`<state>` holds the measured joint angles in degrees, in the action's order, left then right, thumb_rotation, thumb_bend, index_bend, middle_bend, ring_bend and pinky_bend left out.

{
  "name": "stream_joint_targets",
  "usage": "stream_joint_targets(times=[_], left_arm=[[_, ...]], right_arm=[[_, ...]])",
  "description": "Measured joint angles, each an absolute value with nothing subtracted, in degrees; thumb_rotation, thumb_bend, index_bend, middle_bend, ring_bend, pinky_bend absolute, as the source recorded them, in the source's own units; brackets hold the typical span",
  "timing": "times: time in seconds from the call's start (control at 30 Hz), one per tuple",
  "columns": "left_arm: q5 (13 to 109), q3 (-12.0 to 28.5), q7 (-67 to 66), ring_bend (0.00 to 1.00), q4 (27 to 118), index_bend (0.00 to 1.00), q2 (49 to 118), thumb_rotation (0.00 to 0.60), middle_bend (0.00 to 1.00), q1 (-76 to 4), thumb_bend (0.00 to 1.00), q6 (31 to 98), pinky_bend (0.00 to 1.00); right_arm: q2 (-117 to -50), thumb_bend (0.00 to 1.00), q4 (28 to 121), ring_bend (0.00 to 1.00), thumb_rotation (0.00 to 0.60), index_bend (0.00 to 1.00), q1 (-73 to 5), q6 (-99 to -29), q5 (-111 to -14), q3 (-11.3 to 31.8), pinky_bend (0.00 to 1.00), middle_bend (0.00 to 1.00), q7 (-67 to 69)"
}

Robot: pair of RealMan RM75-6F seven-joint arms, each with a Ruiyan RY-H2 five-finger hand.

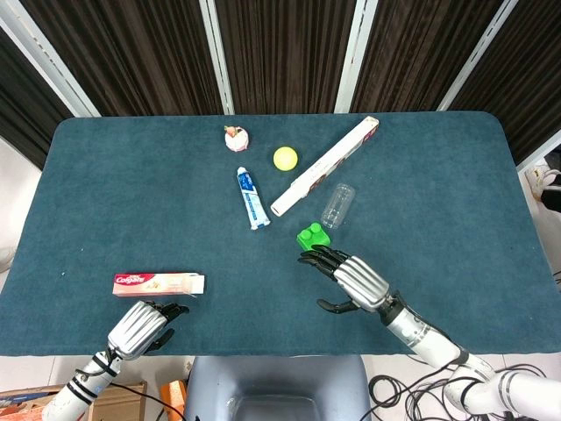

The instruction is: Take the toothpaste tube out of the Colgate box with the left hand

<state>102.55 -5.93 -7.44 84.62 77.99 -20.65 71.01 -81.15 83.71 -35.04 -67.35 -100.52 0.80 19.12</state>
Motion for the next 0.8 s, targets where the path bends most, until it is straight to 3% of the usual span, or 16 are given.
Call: stream_joint_targets(times=[0.53,0.7,0.8], left_arm=[[101.5,-6.39,-8.11,0.68,85.08,0.36,77.43,0.6,0.46,-20.95,0.41,71.04,0.73],[99.99,-6.31,-8.83,0.81,85.75,0.35,76.22,0.6,0.45,-20.88,0.41,70.48,0.83],[98.57,-5.97,-10.09,0.83,86.68,0.35,74.9,0.6,0.44,-20.39,0.41,70.73,0.84]], right_arm=[[-80.18,0.24,83.0,0.06,0.6,0.17,-34.5,-69.63,-100.19,-0.36,0.27,0.12,18.93],[-79.19,0.24,82.56,0.06,0.6,0.17,-32.98,-71.58,-99.93,-0.8,0.27,0.12,17.34],[-78.28,0.24,82.56,0.06,0.6,0.17,-31.05,-74.42,-99.84,-1.2,0.27,0.12,16.22]])
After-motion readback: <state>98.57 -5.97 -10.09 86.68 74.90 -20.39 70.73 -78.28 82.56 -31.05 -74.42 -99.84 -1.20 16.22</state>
